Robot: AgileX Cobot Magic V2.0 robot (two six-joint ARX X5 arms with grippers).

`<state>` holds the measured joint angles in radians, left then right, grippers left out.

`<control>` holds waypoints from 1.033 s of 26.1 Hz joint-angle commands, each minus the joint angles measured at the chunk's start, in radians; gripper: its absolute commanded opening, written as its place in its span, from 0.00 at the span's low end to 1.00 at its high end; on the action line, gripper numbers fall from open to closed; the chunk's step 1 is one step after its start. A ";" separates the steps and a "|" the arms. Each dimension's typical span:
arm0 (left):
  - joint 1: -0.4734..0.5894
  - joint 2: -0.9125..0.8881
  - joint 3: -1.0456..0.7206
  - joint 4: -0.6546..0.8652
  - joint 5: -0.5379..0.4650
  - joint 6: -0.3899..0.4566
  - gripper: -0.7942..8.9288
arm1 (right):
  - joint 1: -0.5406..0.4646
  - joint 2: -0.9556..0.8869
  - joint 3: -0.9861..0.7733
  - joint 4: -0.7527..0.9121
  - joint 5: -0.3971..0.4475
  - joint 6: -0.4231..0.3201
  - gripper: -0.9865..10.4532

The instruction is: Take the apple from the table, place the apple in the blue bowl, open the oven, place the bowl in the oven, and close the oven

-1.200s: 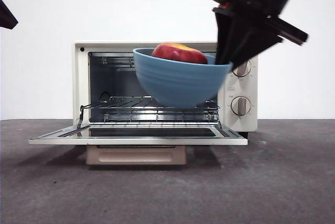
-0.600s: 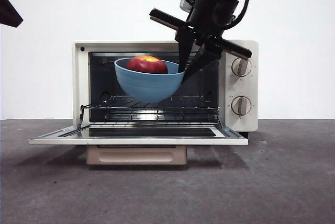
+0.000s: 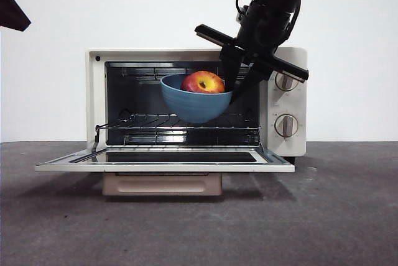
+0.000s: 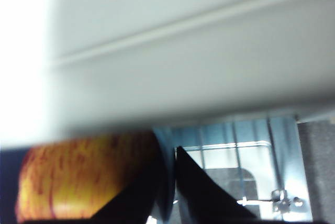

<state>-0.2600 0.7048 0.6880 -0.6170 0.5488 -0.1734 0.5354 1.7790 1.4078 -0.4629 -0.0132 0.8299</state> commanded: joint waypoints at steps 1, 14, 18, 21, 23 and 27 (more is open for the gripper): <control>-0.004 0.003 0.011 0.009 0.002 0.012 0.09 | 0.001 0.018 0.031 0.016 0.018 0.021 0.09; -0.004 0.003 0.011 0.004 0.002 0.012 0.09 | -0.006 0.019 0.030 0.016 0.017 0.018 0.21; -0.004 0.003 0.011 0.005 0.002 0.012 0.09 | -0.005 0.017 0.031 0.021 0.017 -0.011 0.21; -0.004 0.003 0.011 0.005 0.002 0.012 0.09 | 0.000 0.009 0.031 0.021 0.017 -0.034 0.22; -0.004 0.003 0.011 0.005 0.002 0.012 0.09 | 0.004 -0.002 0.031 0.021 0.017 -0.052 0.22; -0.004 0.005 0.011 0.006 0.002 0.012 0.09 | 0.015 -0.035 0.031 0.021 0.022 -0.082 0.22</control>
<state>-0.2604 0.7048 0.6880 -0.6197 0.5484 -0.1711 0.5415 1.7546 1.4117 -0.4522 0.0017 0.7803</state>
